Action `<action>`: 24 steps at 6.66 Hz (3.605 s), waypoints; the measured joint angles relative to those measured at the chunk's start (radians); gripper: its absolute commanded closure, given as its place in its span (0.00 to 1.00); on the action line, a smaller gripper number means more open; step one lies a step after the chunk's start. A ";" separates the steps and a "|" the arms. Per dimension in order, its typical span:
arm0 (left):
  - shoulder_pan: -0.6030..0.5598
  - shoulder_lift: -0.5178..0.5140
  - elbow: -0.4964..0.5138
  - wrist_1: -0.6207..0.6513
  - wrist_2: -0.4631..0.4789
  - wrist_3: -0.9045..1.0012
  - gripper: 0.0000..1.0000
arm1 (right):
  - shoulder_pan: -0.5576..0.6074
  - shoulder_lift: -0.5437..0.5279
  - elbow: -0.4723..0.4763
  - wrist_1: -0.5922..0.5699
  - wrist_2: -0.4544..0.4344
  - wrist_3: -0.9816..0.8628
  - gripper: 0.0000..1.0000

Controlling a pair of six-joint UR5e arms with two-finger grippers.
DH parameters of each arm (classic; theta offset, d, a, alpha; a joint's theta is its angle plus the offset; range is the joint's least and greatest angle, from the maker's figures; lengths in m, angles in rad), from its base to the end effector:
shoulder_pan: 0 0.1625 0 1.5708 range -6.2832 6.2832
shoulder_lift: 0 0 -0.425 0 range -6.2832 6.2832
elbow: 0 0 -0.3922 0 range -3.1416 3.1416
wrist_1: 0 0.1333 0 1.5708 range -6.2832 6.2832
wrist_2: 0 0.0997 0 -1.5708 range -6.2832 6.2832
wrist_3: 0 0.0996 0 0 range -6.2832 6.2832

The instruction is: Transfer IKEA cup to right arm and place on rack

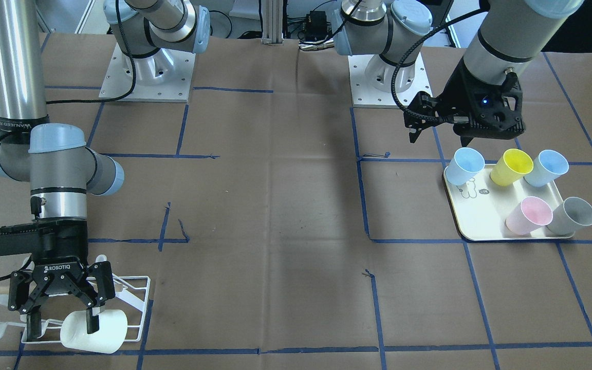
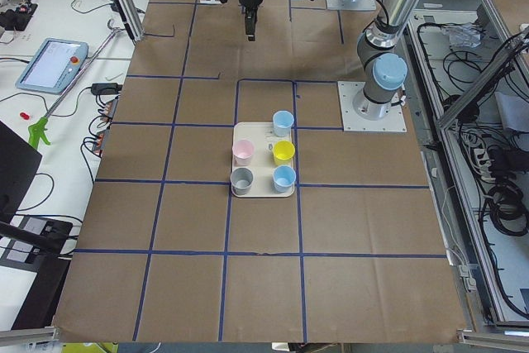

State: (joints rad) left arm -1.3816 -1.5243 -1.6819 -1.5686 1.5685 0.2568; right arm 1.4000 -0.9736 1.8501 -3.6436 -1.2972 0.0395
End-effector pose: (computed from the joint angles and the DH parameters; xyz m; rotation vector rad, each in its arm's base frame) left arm -0.0437 -0.4817 0.4561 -0.1055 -3.1224 -0.0943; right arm 0.0532 -0.6339 0.2702 0.0286 2.4653 -1.6912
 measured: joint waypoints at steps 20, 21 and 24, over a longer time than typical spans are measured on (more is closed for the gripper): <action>0.410 0.002 -0.601 0.547 0.057 0.345 1.00 | 0.347 -0.326 0.225 -0.041 0.079 1.567 0.00; 0.424 0.007 -0.592 0.541 0.057 0.354 1.00 | 0.350 -0.324 0.223 -0.041 0.079 1.567 0.00; 0.405 0.098 -0.454 0.371 0.039 0.358 1.00 | 0.342 -0.318 0.220 -0.040 0.079 1.567 0.00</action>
State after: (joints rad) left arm -0.9771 -1.4259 -2.1356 -1.1981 1.6078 0.6146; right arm 1.7422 -1.2915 2.0696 -3.6833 -1.2180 1.6068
